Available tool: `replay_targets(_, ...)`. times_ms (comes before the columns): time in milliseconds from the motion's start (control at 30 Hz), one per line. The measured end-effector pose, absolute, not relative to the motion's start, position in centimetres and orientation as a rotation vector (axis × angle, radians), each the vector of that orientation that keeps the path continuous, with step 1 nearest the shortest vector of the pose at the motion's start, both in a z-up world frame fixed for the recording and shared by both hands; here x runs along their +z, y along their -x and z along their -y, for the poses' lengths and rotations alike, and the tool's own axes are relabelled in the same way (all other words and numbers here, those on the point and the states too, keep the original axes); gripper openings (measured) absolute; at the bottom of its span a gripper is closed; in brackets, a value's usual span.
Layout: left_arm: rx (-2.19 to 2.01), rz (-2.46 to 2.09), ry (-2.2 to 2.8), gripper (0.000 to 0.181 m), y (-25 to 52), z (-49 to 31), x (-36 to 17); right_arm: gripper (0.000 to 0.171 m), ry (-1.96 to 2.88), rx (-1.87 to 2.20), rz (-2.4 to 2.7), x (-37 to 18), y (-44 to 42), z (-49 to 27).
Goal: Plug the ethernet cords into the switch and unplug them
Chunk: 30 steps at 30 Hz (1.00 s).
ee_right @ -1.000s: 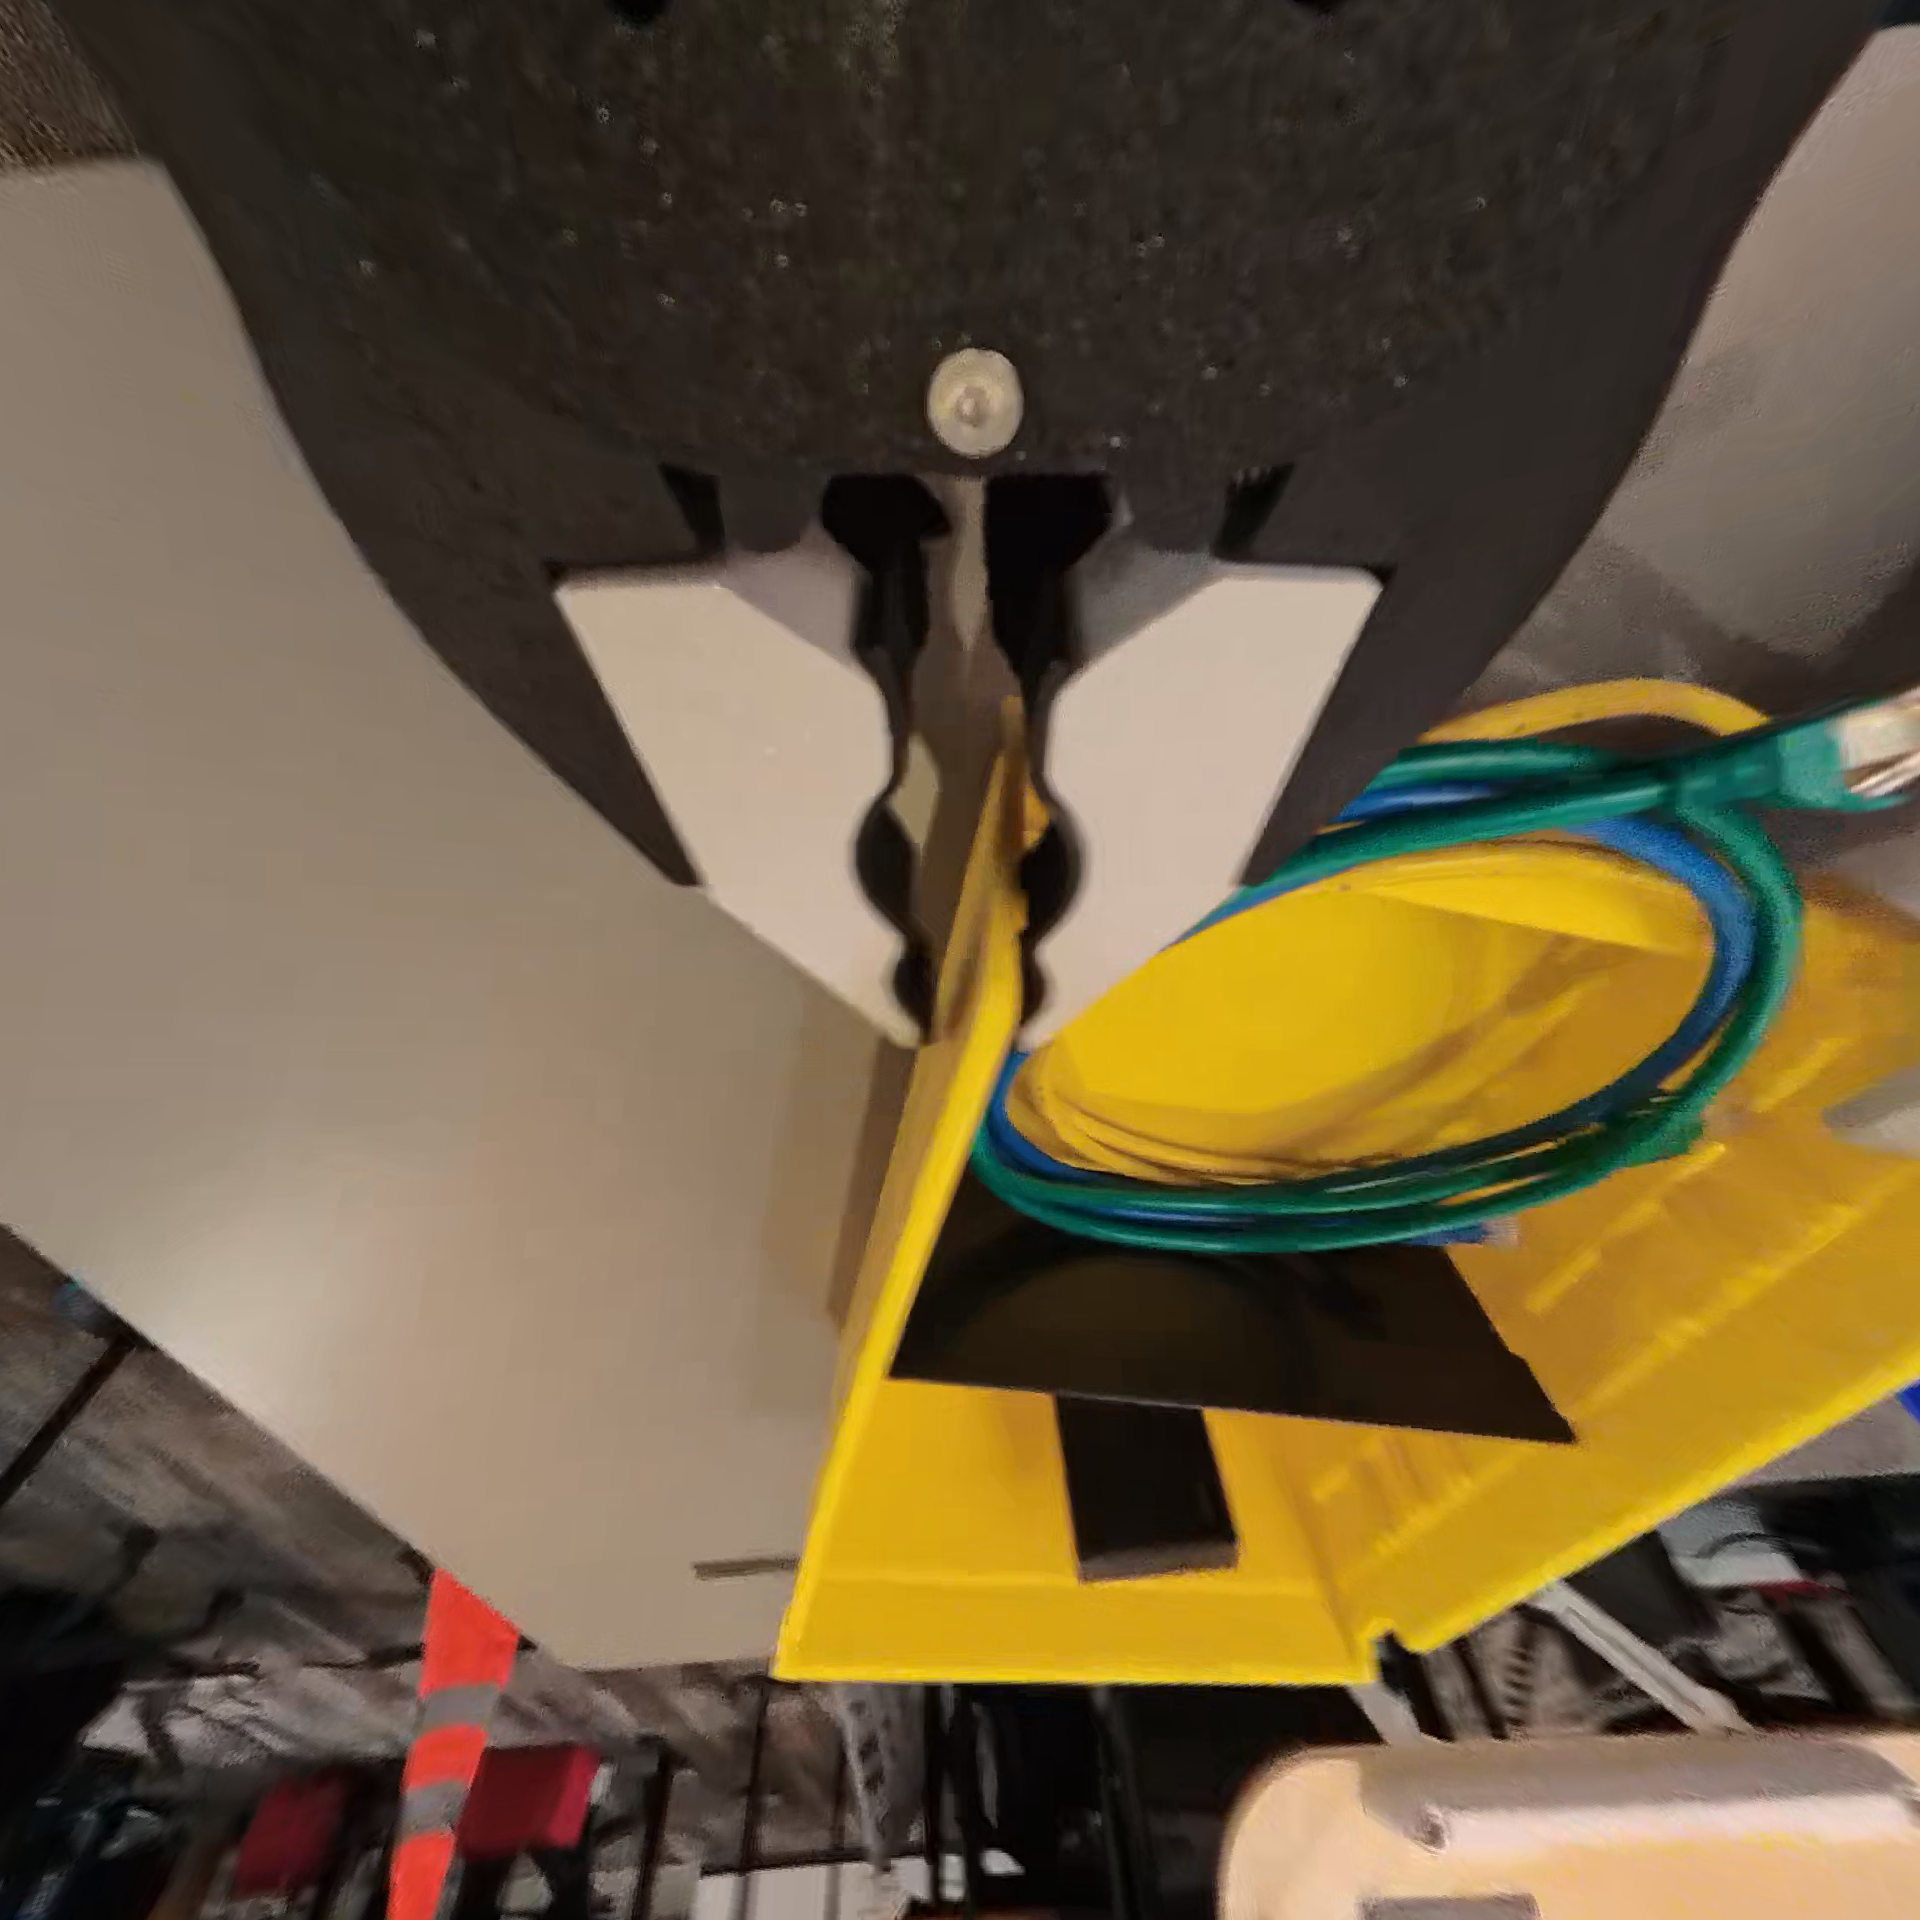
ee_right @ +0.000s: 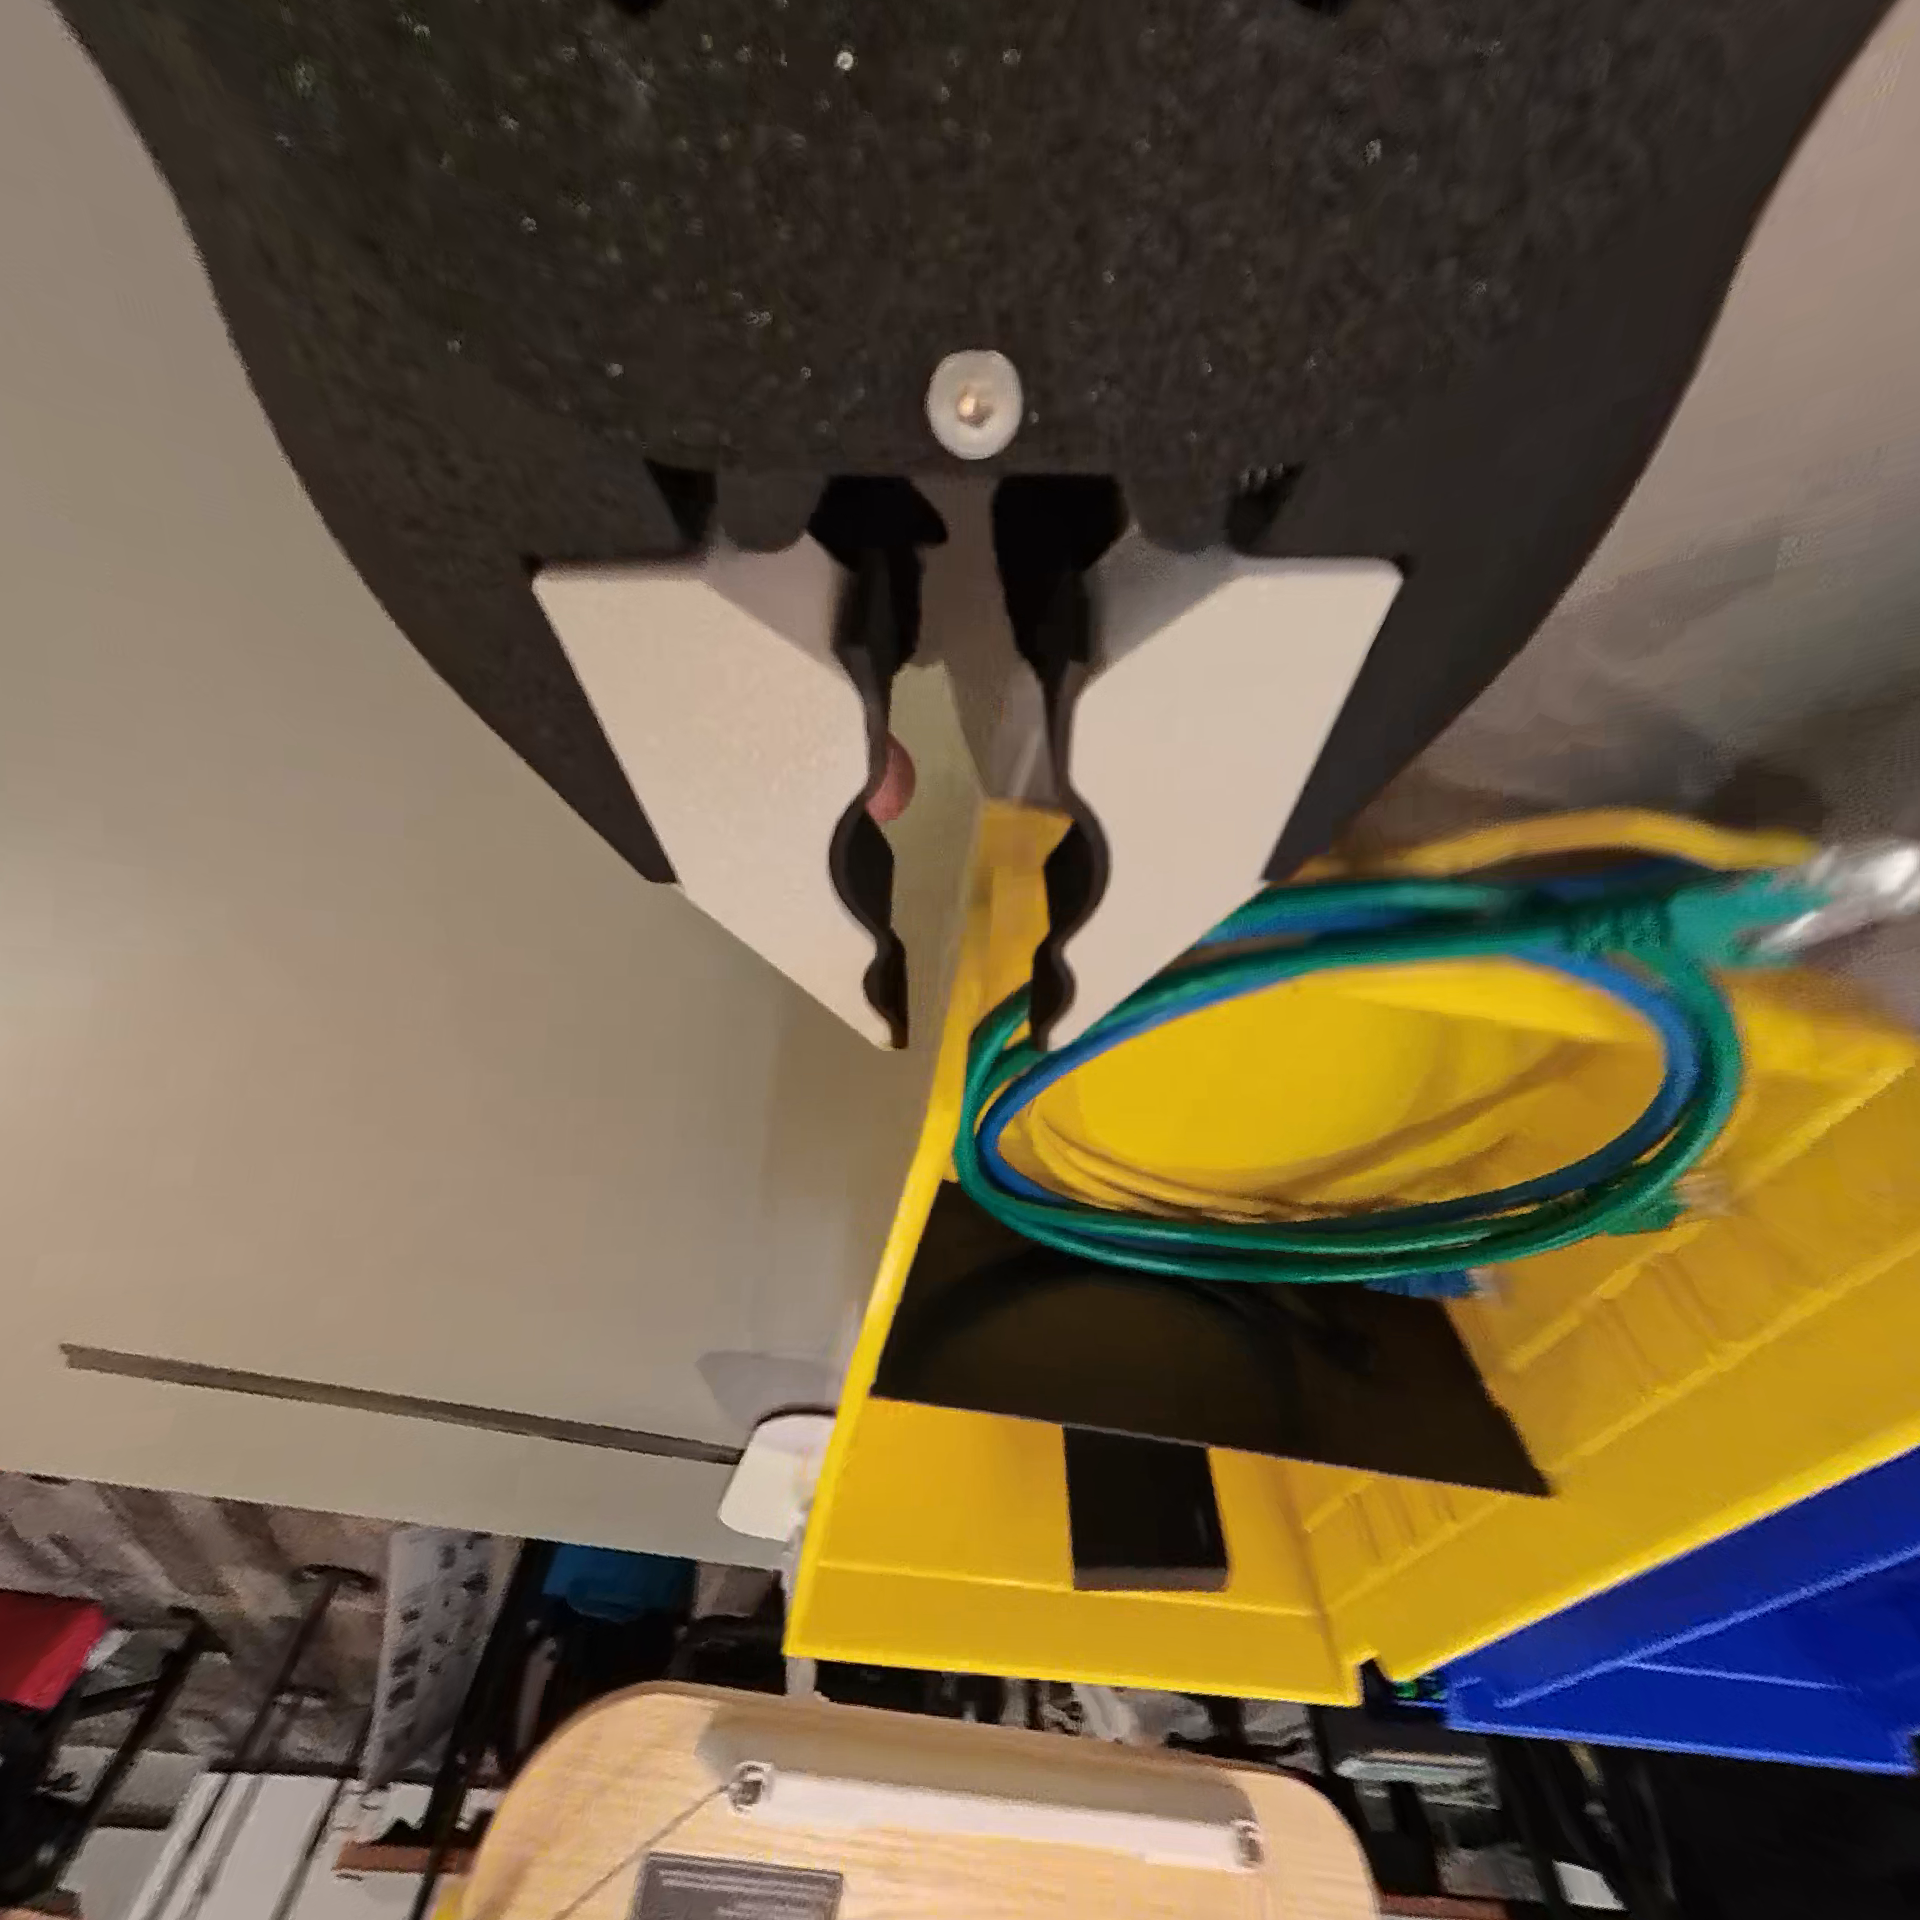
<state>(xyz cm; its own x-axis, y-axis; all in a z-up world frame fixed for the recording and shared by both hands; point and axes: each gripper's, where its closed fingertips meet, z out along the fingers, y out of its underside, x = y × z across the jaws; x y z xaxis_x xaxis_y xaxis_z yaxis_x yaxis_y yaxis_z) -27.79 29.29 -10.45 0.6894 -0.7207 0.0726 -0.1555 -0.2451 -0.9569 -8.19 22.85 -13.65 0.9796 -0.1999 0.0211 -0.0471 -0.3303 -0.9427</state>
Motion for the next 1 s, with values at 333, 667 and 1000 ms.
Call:
replay_targets(333, -0.149, -0.241, 1.765, 0.049, 52.2, -40.6, -8.8, 0.017, 1.659, -0.130, -0.147, -7.9, 9.7, -18.7)
replay_targets(667, -0.297, -0.443, 1.907, 0.005, 48.7, -44.2, -13.0, 0.016, 1.745, 0.300, 0.205, -11.0, 27.2, -19.0)
replay_targets(1000, -0.308, -0.420, 2.032, 0.004, 49.5, -36.7, -13.3, 0.029, 1.876, 0.194, 0.094, -12.1, 29.5, -24.1)
